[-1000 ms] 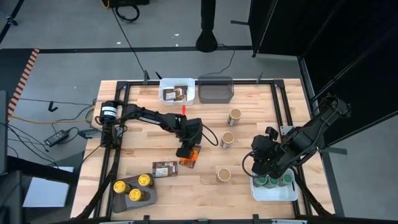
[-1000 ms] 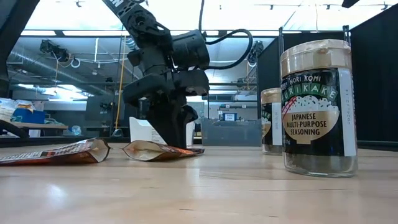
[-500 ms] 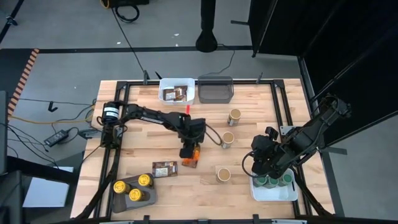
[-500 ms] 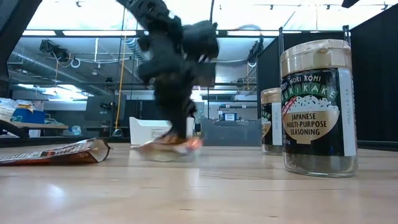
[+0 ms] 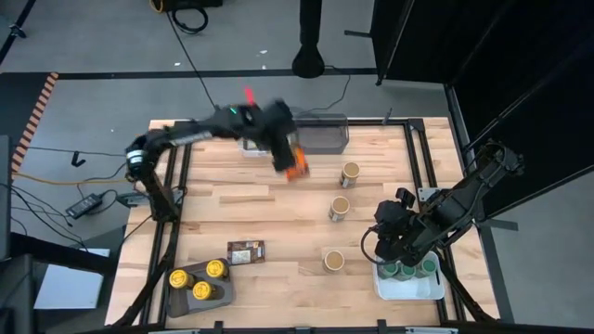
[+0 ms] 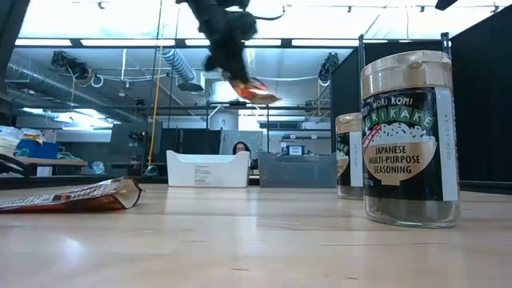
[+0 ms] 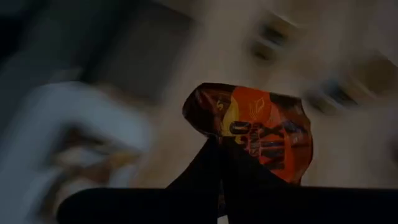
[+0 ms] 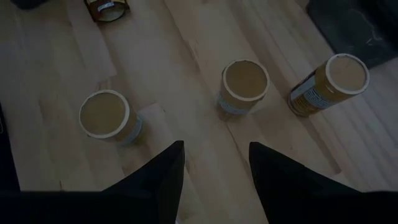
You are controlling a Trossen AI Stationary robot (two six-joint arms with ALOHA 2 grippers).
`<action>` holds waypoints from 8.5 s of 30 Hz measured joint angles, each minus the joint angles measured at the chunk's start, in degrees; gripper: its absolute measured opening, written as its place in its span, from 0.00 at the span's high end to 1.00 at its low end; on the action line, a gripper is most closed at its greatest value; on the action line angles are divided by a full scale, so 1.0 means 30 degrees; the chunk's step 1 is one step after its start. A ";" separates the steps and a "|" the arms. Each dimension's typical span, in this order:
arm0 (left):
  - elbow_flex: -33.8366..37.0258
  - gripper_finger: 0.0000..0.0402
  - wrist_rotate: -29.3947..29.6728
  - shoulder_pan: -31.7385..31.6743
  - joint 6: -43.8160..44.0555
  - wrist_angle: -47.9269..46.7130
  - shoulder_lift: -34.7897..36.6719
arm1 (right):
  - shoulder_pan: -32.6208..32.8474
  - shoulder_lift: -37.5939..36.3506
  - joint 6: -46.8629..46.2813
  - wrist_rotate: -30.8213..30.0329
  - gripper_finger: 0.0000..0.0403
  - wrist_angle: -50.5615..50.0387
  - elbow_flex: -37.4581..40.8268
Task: Sort spices by type
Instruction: Put the orange seasoning pack into the top white bin, then put the brown seasoning bottle into the top black bin
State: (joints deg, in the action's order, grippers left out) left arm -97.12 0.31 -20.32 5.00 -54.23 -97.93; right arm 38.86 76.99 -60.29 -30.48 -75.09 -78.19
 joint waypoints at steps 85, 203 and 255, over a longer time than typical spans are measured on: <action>1.6254 0.68 -0.1542 1.2559 0.3415 1.1643 0.6303 | 0.0003 0.0000 0.0444 -0.0929 0.53 0.0607 0.0000; -0.7152 1.00 0.2528 -0.1652 -1.0492 -0.6775 -0.2859 | -0.0002 -0.0007 -0.0357 -0.0564 0.53 0.1494 0.1741; -0.9053 0.62 -0.3849 -0.5060 -0.8778 -0.9032 -0.1736 | -0.2279 -0.0005 0.3240 -0.3438 0.51 0.2531 0.1741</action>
State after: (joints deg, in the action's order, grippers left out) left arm -124.28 -11.23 -35.50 -21.33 -81.32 -103.14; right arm 32.02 76.98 -50.57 -40.80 -67.50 -72.97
